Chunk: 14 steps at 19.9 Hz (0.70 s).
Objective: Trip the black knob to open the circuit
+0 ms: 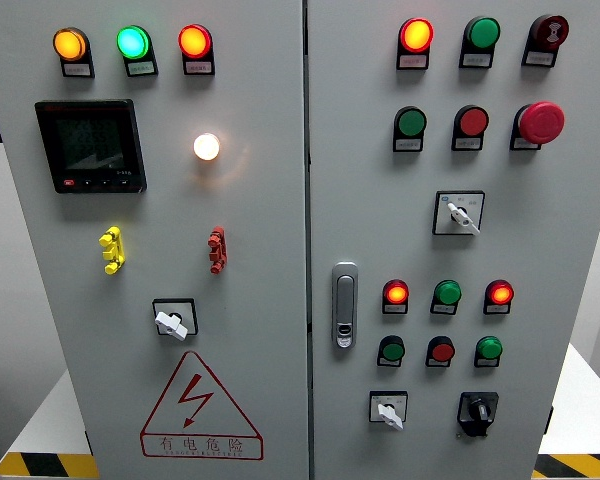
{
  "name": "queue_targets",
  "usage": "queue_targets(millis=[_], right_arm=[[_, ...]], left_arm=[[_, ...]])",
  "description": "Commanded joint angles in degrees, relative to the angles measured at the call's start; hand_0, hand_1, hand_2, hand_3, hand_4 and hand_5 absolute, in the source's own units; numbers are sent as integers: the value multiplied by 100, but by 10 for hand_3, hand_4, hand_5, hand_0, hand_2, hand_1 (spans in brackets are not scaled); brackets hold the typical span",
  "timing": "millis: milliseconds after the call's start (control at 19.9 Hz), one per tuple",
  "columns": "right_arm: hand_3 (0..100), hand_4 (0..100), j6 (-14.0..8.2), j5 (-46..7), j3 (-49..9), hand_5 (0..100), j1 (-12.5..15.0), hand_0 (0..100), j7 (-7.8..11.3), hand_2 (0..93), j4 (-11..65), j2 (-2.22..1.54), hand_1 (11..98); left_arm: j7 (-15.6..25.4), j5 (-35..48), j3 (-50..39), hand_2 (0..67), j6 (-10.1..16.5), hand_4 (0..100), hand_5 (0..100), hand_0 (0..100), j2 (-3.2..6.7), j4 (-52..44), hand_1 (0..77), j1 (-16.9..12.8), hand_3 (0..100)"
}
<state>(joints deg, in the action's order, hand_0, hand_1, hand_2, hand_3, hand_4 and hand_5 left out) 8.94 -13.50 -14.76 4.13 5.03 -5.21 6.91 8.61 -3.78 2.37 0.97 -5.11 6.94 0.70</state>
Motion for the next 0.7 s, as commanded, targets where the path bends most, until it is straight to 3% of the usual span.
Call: queue_targets(millis=[0, 302, 452, 653], right_arm=[[34, 0, 2, 5, 26, 133, 0, 977, 7, 26, 11, 4, 337], [31, 0, -7, 32, 88, 131, 8, 974, -2, 24, 20, 4, 336], [30, 0, 37, -221, -384, 130, -35, 974, 7, 23, 29, -5, 334], [30, 0, 99, -2301, -2254, 130, -62, 968, -159, 22, -24, 4, 336]], left_arm=[[0, 0, 0, 130, 0, 65, 15, 0, 1, 0, 30, 0, 213], [0, 0, 0, 130, 0, 65, 15, 0, 1, 0, 30, 0, 213], [0, 0, 0, 130, 0, 65, 15, 0, 1, 0, 30, 0, 213], [0, 0, 0, 130, 0, 65, 15, 0, 1, 0, 30, 0, 213]])
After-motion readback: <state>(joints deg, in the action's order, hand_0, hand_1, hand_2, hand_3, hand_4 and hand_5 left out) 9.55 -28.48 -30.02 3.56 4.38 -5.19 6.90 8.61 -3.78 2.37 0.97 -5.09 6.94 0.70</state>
